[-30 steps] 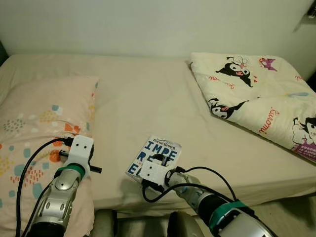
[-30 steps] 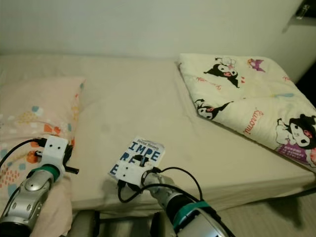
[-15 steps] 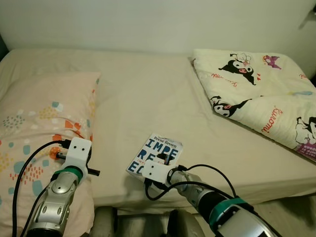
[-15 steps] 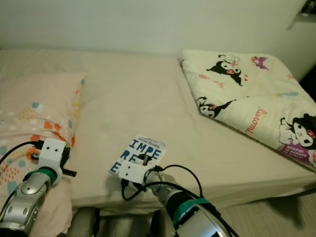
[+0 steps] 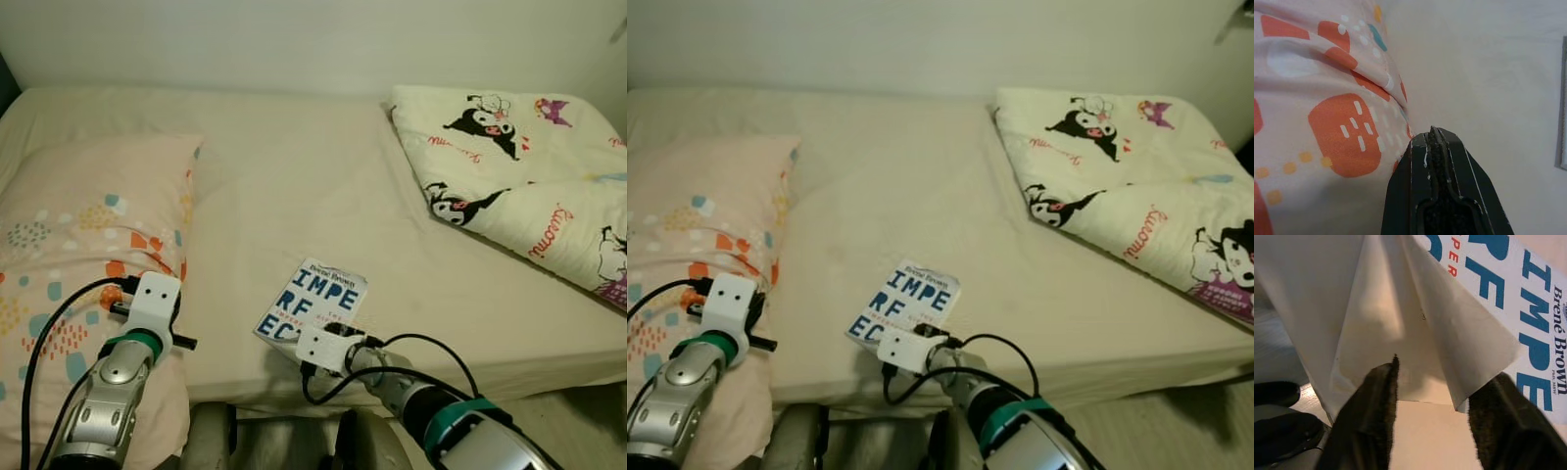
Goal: Clean up the room
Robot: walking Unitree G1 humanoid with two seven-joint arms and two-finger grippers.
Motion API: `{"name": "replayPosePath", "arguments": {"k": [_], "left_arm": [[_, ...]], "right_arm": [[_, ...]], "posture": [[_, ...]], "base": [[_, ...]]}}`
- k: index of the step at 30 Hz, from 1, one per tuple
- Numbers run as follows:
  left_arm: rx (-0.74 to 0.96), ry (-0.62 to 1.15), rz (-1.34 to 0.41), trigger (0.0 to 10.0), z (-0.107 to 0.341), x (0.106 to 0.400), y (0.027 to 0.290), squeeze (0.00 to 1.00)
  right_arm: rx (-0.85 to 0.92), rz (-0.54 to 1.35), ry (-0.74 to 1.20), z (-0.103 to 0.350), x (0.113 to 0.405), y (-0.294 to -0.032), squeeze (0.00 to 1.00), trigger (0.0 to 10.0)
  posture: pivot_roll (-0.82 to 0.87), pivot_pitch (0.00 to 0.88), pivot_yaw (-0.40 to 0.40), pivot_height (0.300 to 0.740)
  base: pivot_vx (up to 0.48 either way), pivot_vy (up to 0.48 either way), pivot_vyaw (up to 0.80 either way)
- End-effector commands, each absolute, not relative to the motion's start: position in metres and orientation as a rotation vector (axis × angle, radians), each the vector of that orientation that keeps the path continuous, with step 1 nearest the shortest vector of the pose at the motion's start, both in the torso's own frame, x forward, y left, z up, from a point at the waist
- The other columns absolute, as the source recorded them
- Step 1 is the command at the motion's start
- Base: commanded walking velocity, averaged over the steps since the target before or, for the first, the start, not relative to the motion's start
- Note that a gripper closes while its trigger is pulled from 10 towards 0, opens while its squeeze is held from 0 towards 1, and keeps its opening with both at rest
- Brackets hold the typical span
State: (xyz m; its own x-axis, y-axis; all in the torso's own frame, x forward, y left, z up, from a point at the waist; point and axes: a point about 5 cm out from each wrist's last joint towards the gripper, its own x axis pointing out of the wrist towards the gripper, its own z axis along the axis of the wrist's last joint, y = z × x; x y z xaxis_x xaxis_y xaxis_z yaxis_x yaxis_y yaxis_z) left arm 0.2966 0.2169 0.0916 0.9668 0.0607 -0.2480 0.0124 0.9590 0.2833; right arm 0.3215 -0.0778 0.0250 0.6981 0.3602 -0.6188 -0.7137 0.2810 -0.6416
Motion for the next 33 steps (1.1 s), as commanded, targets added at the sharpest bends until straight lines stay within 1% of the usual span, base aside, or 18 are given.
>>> {"name": "replayPosePath", "arguments": {"k": [1, 7, 8, 10, 11, 12, 13, 14, 15, 16, 17, 23, 27, 29, 30, 31, 32, 33], "left_arm": [[0.294, 0.277, 0.016, 10.0, 0.089, 0.294, 0.217, 0.00], [0.296, 0.278, 0.018, 10.0, 0.089, 0.293, 0.217, 0.00], [0.298, 0.279, 0.020, 10.0, 0.090, 0.292, 0.219, 0.00], [0.299, 0.280, 0.023, 10.0, 0.090, 0.291, 0.220, 0.00], [0.301, 0.281, 0.025, 10.0, 0.090, 0.291, 0.221, 0.00], [0.302, 0.281, 0.026, 10.0, 0.090, 0.290, 0.222, 0.00], [0.302, 0.281, 0.026, 10.0, 0.090, 0.290, 0.222, 0.00], [0.303, 0.282, 0.027, 10.0, 0.090, 0.290, 0.222, 0.00], [0.304, 0.282, 0.030, 10.0, 0.090, 0.290, 0.223, 0.00], [0.304, 0.282, 0.031, 10.0, 0.090, 0.290, 0.223, 0.00], [0.304, 0.282, 0.032, 10.0, 0.090, 0.289, 0.223, 0.00], [0.306, 0.284, 0.032, 10.0, 0.090, 0.289, 0.223, 0.00], [0.311, 0.286, 0.032, 10.0, 0.090, 0.288, 0.224, 0.00], [0.311, 0.286, 0.032, 10.0, 0.090, 0.288, 0.224, 0.00], [0.312, 0.286, 0.031, 10.0, 0.090, 0.288, 0.224, 0.00], [0.312, 0.286, 0.031, 10.0, 0.090, 0.288, 0.224, 0.00], [0.313, 0.286, 0.030, 10.0, 0.090, 0.288, 0.224, 0.00], [0.313, 0.286, 0.030, 10.0, 0.090, 0.288, 0.224, 0.00]], "right_arm": [[-1.045, 0.755, 0.430, 0.017, 0.315, -0.081, 0.00, 0.0], [-1.026, 0.746, 0.412, 0.019, 0.316, -0.078, 0.00, 0.0], [-0.993, 0.730, 0.400, 0.021, 0.317, -0.075, 0.00, 0.0], [-0.960, 0.726, 0.390, 0.022, 0.317, -0.072, 0.00, 1.1], [-0.936, 0.735, 0.386, 0.022, 0.317, -0.070, 0.00, 2.4], [-0.921, 0.742, 0.385, 0.023, 0.316, -0.068, 0.00, 2.7], [-0.921, 0.742, 0.385, 0.023, 0.316, -0.068, 0.00, 2.7], [-0.913, 0.750, 0.379, 0.023, 0.316, -0.066, 0.00, 2.2], [-0.896, 0.753, 0.373, 0.024, 0.316, -0.064, 0.00, 0.7], [-0.887, 0.753, 0.370, 0.024, 0.316, -0.063, 0.00, 0.7], [-0.877, 0.751, 0.366, 0.025, 0.316, -0.062, 0.00, 0.0], [-0.852, 0.766, 0.361, 0.027, 0.316, -0.057, 0.00, 0.0], [-0.741, 0.894, 0.332, 0.028, 0.307, -0.033, 0.00, 0.0], [-0.725, 0.919, 0.326, 0.028, 0.304, -0.029, 0.00, 0.0], [-0.696, 0.980, 0.320, 0.026, 0.298, -0.024, 0.00, 0.0], [-0.696, 0.980, 0.320, 0.026, 0.298, -0.024, 0.00, 0.0], [-0.673, 1.033, 0.318, 0.023, 0.292, -0.021, 0.00, 0.0], [-0.673, 1.033, 0.318, 0.023, 0.292, -0.021, 0.00, 0.0]], "posture": [[0.26, 0.151, -0.068, 0.625], [0.26, 0.157, -0.066, 0.625], [0.26, 0.157, -0.066, 0.625], [0.26, 0.157, -0.066, 0.625], [0.26, 0.157, -0.066, 0.625], [0.26, 0.157, -0.066, 0.625], [0.26, 0.157, -0.066, 0.625], [0.26, 0.157, -0.066, 0.625], [0.26, 0.157, -0.066, 0.625], [0.26, 0.157, -0.066, 0.625], [0.26, 0.157, -0.066, 0.625], [0.26, 0.157, -0.066, 0.625], [0.27, 0.158, -0.069, 0.625], [0.27, 0.158, -0.069, 0.625], [0.27, 0.159, -0.067, 0.625], [0.27, 0.159, -0.067, 0.625], [0.27, 0.159, -0.067, 0.625], [0.27, 0.159, -0.067, 0.625]], "base": [[0.000, 0.000, 0.00], [0.000, 0.000, 0.00], [0.000, 0.000, 0.00], [0.000, 0.000, 0.00], [0.000, 0.000, 0.00], [0.000, 0.000, 0.00], [0.000, 0.000, 0.00], [0.000, 0.000, 0.00], [0.000, 0.000, 0.00], [0.000, 0.000, 0.00], [0.000, 0.000, 0.00], [0.000, 0.000, 0.00], [0.000, 0.000, 0.00], [0.000, 0.000, 0.00], [0.000, 0.000, 0.00], [0.000, 0.000, 0.00], [0.000, 0.000, 0.00], [0.000, 0.000, 0.00]]}}
